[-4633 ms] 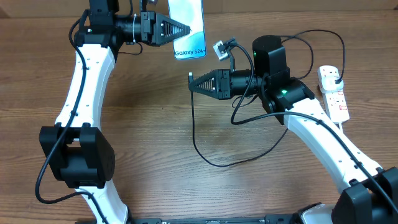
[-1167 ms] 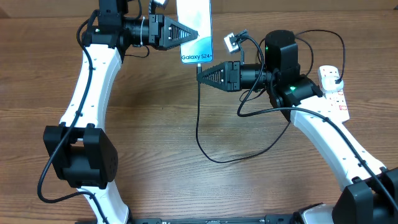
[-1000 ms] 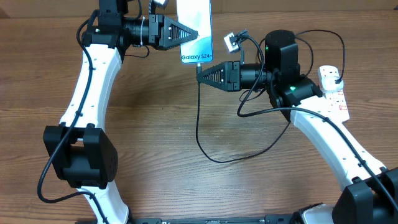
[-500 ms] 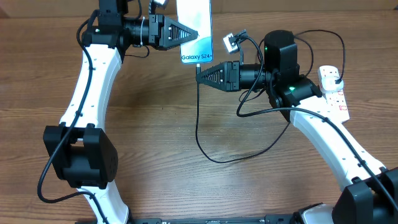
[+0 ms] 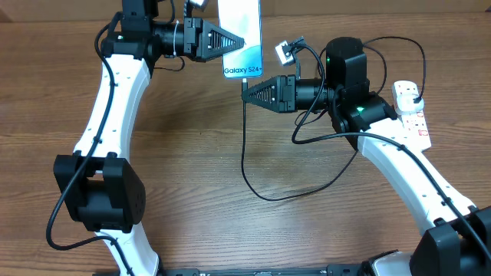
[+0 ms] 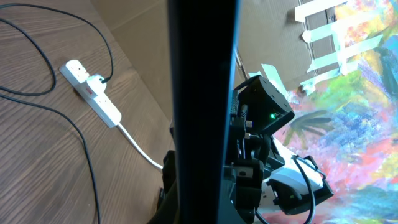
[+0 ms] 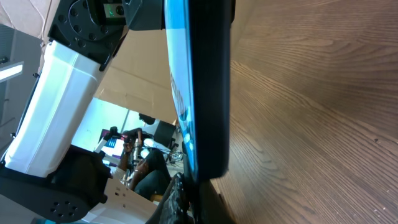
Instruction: Plug charger to phone and switch on socket
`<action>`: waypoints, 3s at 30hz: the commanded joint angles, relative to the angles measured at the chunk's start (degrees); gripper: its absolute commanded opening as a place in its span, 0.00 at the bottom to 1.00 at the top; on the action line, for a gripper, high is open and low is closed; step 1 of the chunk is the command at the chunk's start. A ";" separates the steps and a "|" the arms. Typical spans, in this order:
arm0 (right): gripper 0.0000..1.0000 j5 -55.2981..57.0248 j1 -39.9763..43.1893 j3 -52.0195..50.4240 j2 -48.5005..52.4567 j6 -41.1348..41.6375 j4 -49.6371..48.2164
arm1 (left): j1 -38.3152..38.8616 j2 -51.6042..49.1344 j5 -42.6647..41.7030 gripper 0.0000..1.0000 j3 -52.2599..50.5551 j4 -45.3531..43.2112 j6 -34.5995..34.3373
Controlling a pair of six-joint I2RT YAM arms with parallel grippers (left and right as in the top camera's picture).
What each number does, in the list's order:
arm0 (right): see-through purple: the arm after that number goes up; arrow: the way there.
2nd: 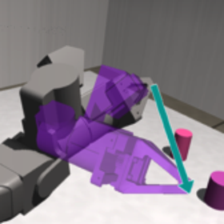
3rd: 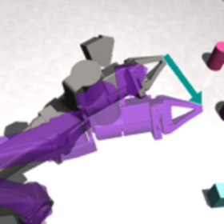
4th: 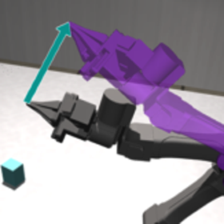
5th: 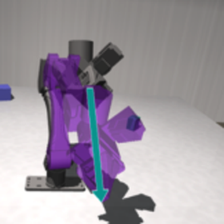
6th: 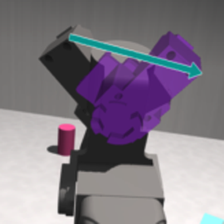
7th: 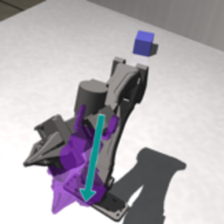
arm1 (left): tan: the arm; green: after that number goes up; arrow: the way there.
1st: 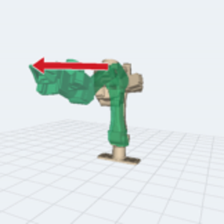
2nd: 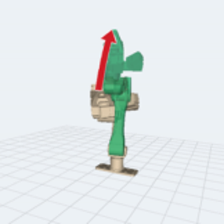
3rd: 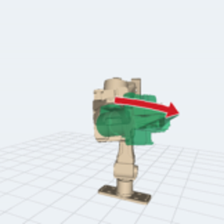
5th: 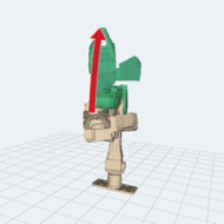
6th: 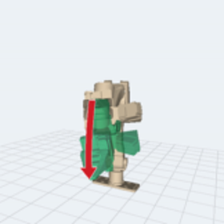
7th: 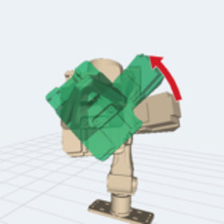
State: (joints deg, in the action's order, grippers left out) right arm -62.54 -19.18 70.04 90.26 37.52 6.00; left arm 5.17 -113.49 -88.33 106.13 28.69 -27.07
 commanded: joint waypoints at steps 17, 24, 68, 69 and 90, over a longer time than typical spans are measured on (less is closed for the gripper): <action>0.04 -0.15 0.90 1.40 -0.87 0.22 -0.33 | 0.74 0.76 -2.29 0.04 0.90 -0.42 0.09; 0.04 -0.13 0.94 1.40 -0.87 0.22 -0.39 | 0.74 0.76 -2.29 0.04 0.90 -0.42 0.11; 1.00 7.10 0.94 1.40 -0.87 -2.12 10.97 | 0.44 0.72 19.34 0.04 0.90 12.83 8.68; 1.00 12.15 0.94 1.40 -0.87 -3.34 16.13 | 0.44 0.68 24.13 0.04 0.90 18.08 12.37; 1.00 35.12 0.92 1.22 -0.87 -5.05 38.71 | 5.42 -8.17 35.91 0.04 -0.98 29.97 16.79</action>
State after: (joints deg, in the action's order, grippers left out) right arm -28.36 -18.39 70.67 90.28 33.58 44.69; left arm 10.17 -120.29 -50.52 105.38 58.76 -11.55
